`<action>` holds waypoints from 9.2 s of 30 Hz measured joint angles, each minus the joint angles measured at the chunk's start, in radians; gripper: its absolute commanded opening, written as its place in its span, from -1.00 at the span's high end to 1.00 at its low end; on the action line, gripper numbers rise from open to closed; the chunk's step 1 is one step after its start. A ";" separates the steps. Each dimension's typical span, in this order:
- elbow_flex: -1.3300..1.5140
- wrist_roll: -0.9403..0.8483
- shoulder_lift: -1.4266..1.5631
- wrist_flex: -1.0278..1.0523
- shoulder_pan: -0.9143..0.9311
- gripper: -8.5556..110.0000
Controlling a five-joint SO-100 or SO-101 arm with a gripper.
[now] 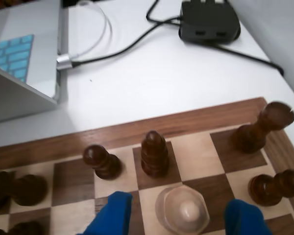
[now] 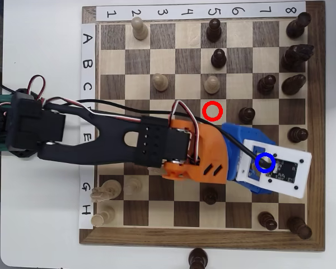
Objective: Move the piece to destination
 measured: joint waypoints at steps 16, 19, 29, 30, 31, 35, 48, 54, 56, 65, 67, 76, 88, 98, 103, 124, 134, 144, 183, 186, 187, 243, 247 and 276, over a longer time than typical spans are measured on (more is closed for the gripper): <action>0.061 -0.063 0.413 0.160 -0.012 0.86; 0.104 -0.143 0.512 0.196 -0.003 0.86; 0.281 -0.480 0.854 0.327 0.129 0.86; 0.298 -0.511 0.887 0.339 0.150 0.86; 0.316 -0.541 0.919 0.353 0.172 0.86; 0.373 -0.666 1.042 0.428 0.272 0.86; 0.531 -1.060 1.335 0.742 0.663 0.86; 0.618 -1.180 1.443 0.821 0.801 0.86; 0.652 -1.216 1.482 0.825 0.841 0.86; 0.919 -1.336 1.684 0.753 0.985 0.86; 0.996 -1.355 1.735 0.721 1.008 0.86; 1.368 -1.427 1.956 0.540 1.094 0.86; 1.738 -1.513 2.128 0.333 1.190 0.86; 1.948 -1.566 2.194 0.170 1.250 0.86; 1.956 -1.585 2.224 0.170 1.278 0.86; 1.957 -1.615 2.284 0.284 1.336 0.86; 1.960 -1.419 2.284 0.351 1.376 0.86; 1.960 -1.491 2.284 0.356 1.374 0.86; 1.957 -1.781 2.284 0.541 1.503 0.86; 1.957 -1.781 2.284 0.560 1.503 0.86; 1.957 -1.781 2.284 0.566 1.503 0.86; 1.957 -1.812 2.284 0.584 1.503 0.86; 1.957 -1.810 2.284 0.584 1.503 0.86; 1.957 -1.818 2.284 0.584 1.503 0.86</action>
